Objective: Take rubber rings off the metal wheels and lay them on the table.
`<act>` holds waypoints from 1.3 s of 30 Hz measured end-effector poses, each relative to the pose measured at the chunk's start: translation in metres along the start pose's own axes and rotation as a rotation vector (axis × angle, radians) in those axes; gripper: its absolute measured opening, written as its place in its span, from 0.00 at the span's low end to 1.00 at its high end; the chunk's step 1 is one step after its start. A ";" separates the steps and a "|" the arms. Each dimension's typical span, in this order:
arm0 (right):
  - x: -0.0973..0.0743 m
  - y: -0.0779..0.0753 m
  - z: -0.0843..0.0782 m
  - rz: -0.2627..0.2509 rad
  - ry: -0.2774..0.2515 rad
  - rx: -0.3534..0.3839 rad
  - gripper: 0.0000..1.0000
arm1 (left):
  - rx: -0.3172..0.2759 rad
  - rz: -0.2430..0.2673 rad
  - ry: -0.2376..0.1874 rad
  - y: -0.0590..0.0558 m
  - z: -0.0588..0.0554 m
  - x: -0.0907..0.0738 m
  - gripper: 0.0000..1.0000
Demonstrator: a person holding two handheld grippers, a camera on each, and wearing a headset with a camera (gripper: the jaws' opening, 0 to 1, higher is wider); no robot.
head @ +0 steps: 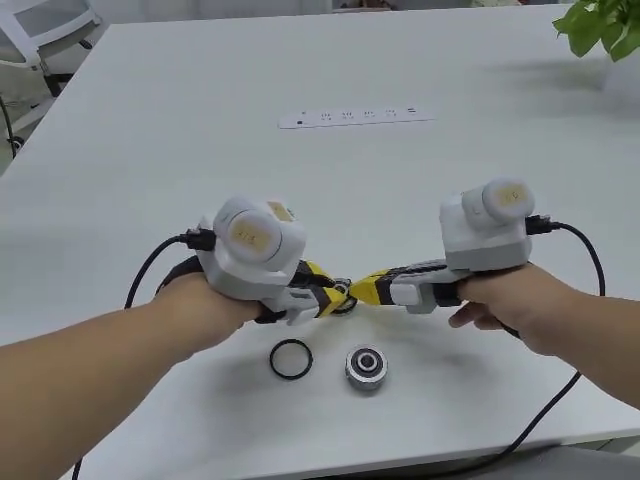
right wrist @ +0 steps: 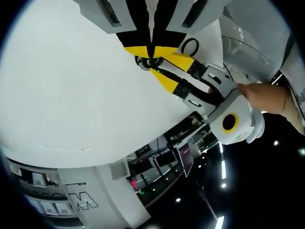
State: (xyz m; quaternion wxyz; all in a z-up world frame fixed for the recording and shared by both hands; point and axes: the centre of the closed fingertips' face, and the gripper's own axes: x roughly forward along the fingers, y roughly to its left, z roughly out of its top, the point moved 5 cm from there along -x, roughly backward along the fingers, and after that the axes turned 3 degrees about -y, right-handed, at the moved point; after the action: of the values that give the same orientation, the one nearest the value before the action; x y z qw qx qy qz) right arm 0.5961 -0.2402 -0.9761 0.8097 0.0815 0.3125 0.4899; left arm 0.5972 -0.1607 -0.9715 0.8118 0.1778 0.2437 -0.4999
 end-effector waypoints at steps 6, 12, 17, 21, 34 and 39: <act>0.001 0.006 0.000 0.005 0.005 -0.013 0.00 | 0.006 -0.002 0.001 0.000 0.000 0.000 0.12; 0.000 0.011 0.000 0.023 -0.003 0.005 0.00 | 0.011 -0.010 -0.001 -0.001 0.000 0.000 0.12; -0.001 0.013 0.001 0.033 -0.004 0.006 0.00 | 0.012 -0.010 -0.003 -0.002 0.001 0.000 0.12; -0.001 0.019 0.003 0.062 -0.007 -0.006 0.00 | 0.009 -0.010 -0.005 -0.003 0.000 0.000 0.12; -0.002 0.008 0.002 0.022 -0.012 -0.004 0.00 | 0.024 -0.002 -0.012 -0.004 0.000 0.000 0.14; -0.003 0.012 0.005 0.029 -0.027 0.008 0.00 | 0.002 -0.010 -0.008 -0.005 -0.001 -0.003 0.18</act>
State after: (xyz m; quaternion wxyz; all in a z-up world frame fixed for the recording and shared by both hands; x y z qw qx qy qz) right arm 0.5890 -0.2358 -0.9656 0.8064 0.0958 0.3023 0.4991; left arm 0.5911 -0.1607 -0.9709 0.8102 0.1755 0.2407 -0.5049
